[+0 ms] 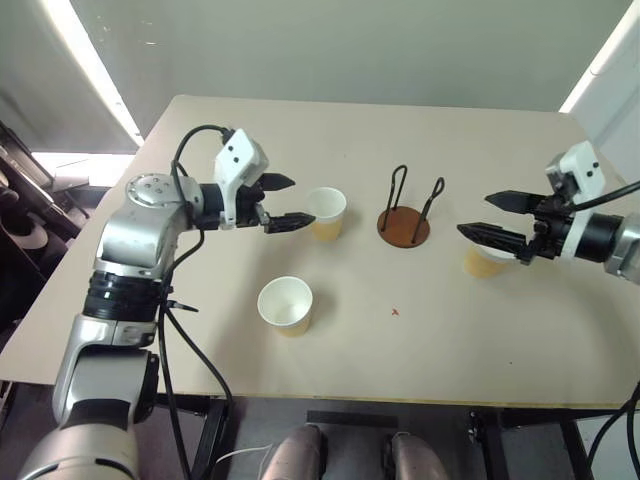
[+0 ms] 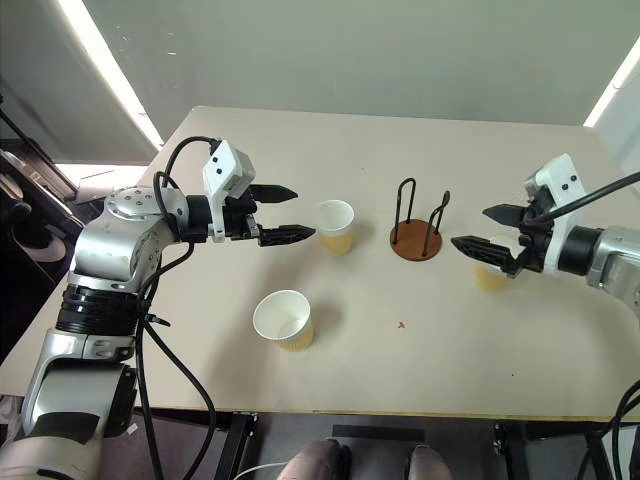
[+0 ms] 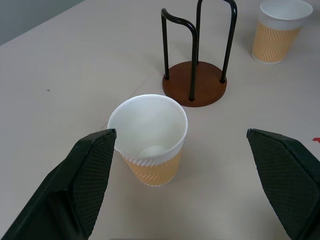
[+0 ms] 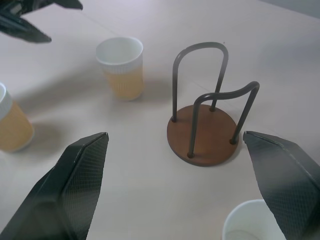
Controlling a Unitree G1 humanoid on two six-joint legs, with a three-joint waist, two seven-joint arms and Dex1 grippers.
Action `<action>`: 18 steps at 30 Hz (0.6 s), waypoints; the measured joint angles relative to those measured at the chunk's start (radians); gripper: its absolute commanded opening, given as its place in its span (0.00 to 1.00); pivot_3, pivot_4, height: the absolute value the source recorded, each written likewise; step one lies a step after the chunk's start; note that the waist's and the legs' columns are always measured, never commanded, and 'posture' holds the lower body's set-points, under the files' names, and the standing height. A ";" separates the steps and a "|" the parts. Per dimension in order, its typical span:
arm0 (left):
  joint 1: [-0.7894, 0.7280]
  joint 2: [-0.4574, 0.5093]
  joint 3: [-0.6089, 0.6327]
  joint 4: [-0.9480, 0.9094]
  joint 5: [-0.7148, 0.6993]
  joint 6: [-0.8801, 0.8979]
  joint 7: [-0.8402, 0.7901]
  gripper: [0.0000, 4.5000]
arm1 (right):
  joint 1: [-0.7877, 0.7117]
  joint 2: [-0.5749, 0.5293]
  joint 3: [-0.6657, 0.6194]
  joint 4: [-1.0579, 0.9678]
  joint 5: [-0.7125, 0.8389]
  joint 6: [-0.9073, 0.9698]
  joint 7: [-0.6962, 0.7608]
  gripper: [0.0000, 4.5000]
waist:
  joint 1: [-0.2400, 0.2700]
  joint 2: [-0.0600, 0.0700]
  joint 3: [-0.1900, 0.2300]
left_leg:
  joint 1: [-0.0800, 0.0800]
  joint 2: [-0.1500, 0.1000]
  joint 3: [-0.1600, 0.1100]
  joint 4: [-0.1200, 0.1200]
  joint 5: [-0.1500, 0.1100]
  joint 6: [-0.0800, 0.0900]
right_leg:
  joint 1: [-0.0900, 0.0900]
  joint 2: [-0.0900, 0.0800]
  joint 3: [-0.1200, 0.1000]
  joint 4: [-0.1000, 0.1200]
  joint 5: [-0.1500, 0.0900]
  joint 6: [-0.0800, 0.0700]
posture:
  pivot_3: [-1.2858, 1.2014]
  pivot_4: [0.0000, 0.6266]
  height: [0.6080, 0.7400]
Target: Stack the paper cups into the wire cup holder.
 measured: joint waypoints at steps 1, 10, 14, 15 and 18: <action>0.000 0.000 0.000 0.000 0.000 0.000 0.000 1.00 | 0.004 -0.008 0.009 -0.001 -0.008 -0.006 0.005 0.99 | 0.000 0.000 0.000 | 0.000 0.000 0.000 0.000 0.000 0.000 | 0.000 0.000 0.000 0.000 0.000 0.000 | 0.52 0.24 1.00; 0.000 0.000 0.000 0.000 0.000 0.000 0.001 1.00 | 0.019 -0.028 0.053 -0.002 -0.073 -0.027 0.013 0.99 | 0.000 0.000 0.000 | 0.000 0.000 0.000 0.000 0.000 0.000 | 0.000 0.000 0.000 0.000 0.000 0.000 | 0.52 0.24 1.00; 0.001 -0.003 0.000 0.000 0.000 0.000 0.002 1.00 | 0.019 -0.029 0.062 -0.002 -0.084 -0.027 0.021 0.99 | 0.000 0.000 0.000 | 0.000 0.000 0.000 0.000 0.000 0.000 | 0.000 0.000 0.000 0.000 0.000 0.000 | 0.52 0.24 1.00; 0.001 -0.004 0.000 0.000 0.000 0.000 0.004 1.00 | 0.019 -0.029 0.063 -0.001 -0.086 -0.028 0.022 0.99 | 0.000 0.000 0.000 | 0.000 0.000 0.000 0.000 0.000 0.000 | 0.000 0.000 0.000 0.000 0.000 0.000 | 0.52 0.24 1.00; 0.001 -0.009 0.000 0.000 0.000 0.000 0.005 1.00 | 0.008 -0.025 0.067 0.011 -0.100 -0.038 0.021 0.99 | 0.000 0.000 0.000 | 0.000 0.000 0.000 0.000 0.000 0.000 | 0.000 0.000 0.000 0.000 0.000 0.000 | 0.52 0.24 1.00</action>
